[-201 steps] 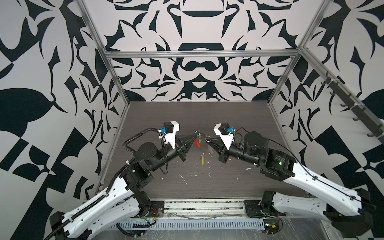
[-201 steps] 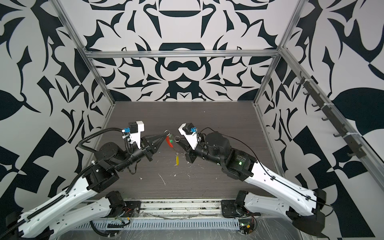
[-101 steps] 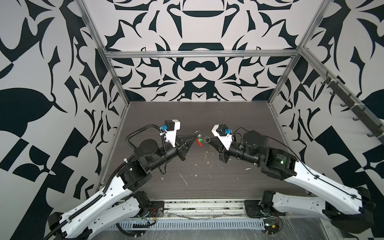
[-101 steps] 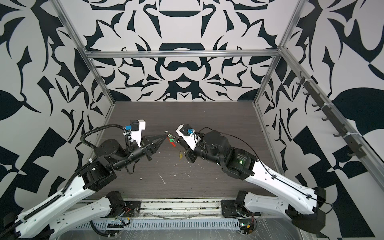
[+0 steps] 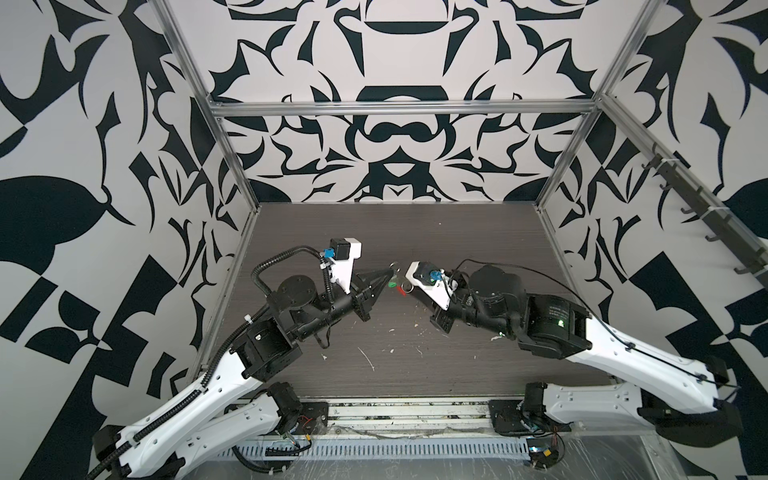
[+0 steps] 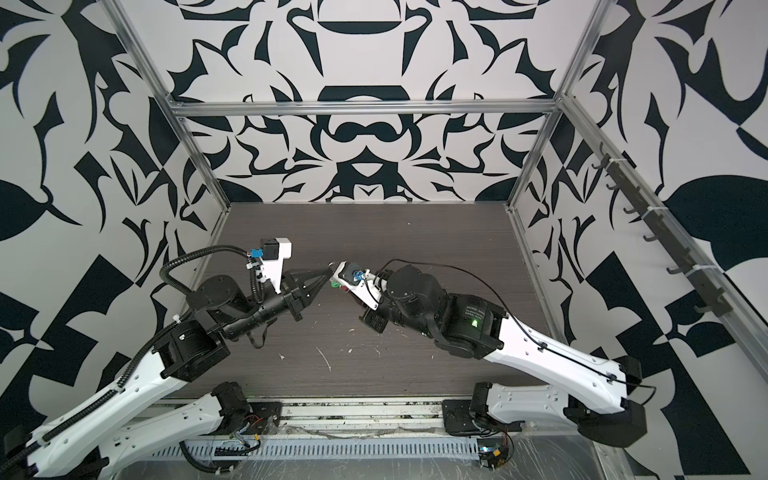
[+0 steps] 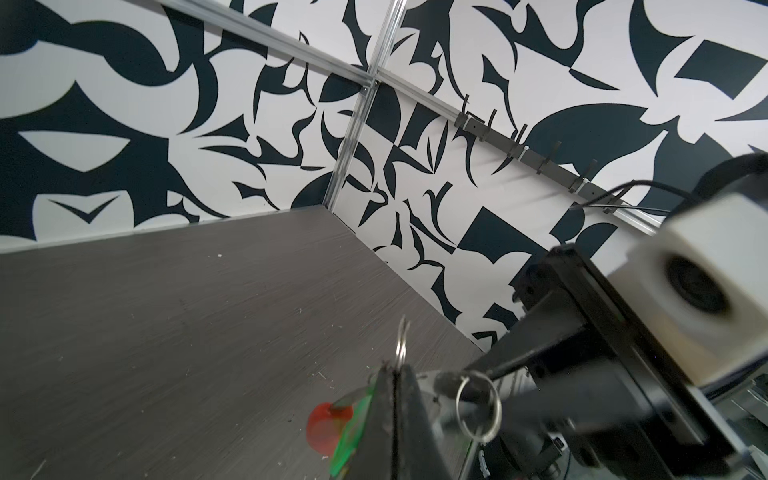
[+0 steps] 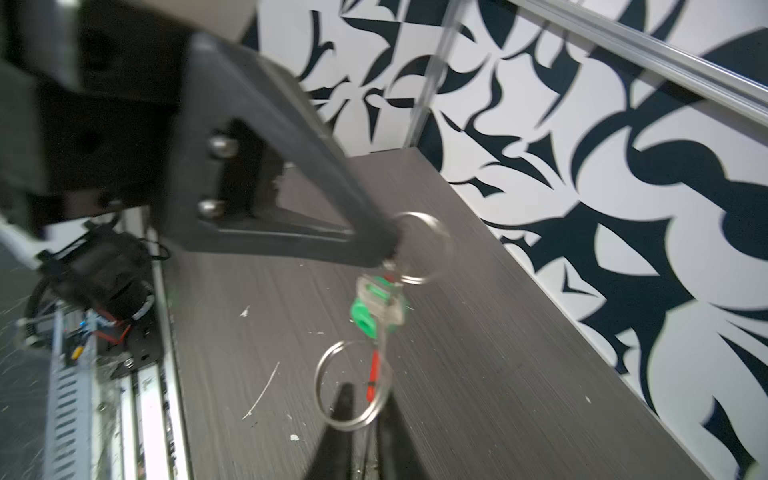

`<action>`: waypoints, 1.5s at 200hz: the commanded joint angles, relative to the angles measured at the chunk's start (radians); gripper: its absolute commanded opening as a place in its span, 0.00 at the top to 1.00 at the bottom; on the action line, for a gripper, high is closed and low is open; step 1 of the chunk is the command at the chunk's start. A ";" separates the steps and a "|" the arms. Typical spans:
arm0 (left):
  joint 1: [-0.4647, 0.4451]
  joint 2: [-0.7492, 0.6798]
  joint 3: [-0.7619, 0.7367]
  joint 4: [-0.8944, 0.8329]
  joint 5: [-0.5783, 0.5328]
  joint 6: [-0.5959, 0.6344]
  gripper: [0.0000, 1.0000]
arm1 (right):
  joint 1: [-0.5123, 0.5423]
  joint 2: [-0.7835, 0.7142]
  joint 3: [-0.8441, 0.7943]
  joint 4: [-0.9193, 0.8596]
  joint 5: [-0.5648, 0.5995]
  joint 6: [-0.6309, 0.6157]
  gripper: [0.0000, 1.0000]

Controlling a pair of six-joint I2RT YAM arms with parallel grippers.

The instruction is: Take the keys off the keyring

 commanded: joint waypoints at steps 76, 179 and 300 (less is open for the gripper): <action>-0.003 -0.109 -0.182 0.201 0.158 0.160 1.00 | 0.037 -0.239 -0.245 0.342 -0.060 0.078 0.59; -0.003 -0.152 -0.233 0.282 0.297 0.174 1.00 | 0.037 -0.334 -0.408 0.508 -0.011 0.157 0.70; -0.002 -0.159 -0.244 0.333 0.381 0.153 1.00 | 0.036 -0.255 -0.380 0.484 -0.144 0.154 0.63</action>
